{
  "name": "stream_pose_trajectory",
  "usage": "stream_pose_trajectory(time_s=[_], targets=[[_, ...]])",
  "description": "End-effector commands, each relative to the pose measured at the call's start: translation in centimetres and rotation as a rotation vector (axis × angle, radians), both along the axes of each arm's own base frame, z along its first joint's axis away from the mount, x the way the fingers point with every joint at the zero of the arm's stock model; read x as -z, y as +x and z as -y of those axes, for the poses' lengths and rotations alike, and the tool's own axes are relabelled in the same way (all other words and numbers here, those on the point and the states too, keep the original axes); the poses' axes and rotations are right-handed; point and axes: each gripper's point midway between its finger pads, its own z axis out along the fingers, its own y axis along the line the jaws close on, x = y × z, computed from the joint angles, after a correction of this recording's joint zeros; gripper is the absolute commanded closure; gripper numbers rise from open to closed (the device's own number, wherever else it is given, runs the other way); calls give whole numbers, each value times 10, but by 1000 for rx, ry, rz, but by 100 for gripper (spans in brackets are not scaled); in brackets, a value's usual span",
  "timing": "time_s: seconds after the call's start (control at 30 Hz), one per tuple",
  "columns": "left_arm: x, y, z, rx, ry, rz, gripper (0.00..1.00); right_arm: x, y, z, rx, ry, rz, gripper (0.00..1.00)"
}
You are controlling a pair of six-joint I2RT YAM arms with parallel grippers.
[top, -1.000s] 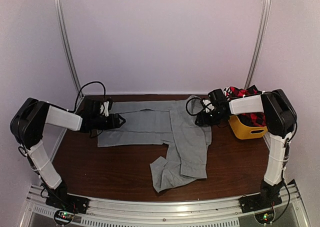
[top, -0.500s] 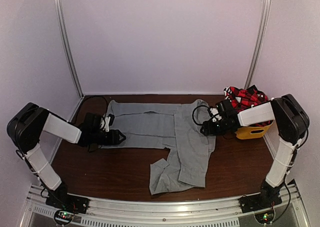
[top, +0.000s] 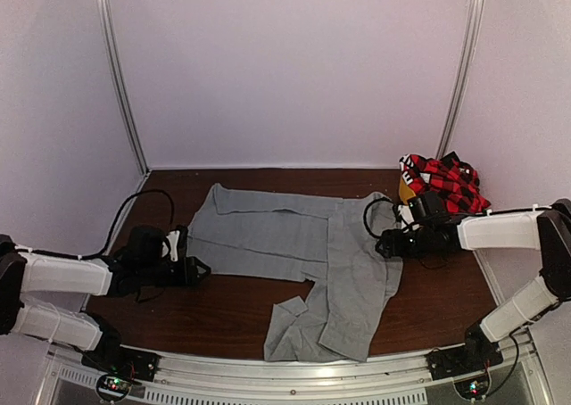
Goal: Fold and stack the long sleeve shirts
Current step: Move the flattened shirt to the center of the board, then adjust the sleeve at the center of the board.
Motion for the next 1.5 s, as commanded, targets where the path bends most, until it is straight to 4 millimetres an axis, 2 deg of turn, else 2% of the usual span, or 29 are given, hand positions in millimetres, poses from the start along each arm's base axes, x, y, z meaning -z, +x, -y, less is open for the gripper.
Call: stream_pose_trajectory(time_s=[0.0,0.13,0.23,0.3,0.33,0.5,0.7,0.77,0.83,1.03,1.1,1.3,1.47], targets=[[-41,21,-3,-59,-7,125,45,-28,15,-15,-17,29,58,26],[-64,48,6,-46,26,198,39,-32,36,-27,-47,32,67,26],[-70,70,21,-12,47,208,38,-29,52,-35,-65,24,58,27],[-63,85,33,14,55,198,38,-29,63,-40,-74,21,62,27],[-66,91,39,29,49,205,38,-28,66,-42,-77,18,57,27],[-36,111,61,91,58,144,39,-13,76,-46,-93,-9,21,27],[-3,99,59,112,69,83,48,1,73,-50,-119,-2,-10,32],[7,86,56,118,66,57,52,5,75,-52,-131,-7,-16,39],[16,73,51,117,64,34,56,6,78,-54,-140,-10,-17,52],[37,35,36,107,72,-22,65,-19,103,-63,-148,-6,33,85],[38,27,30,96,77,-28,67,-31,113,-63,-142,-12,51,93],[40,17,11,51,129,-29,68,-80,150,-58,-99,-19,145,100],[35,24,11,47,148,-10,68,-96,184,-57,-78,-8,159,99]])
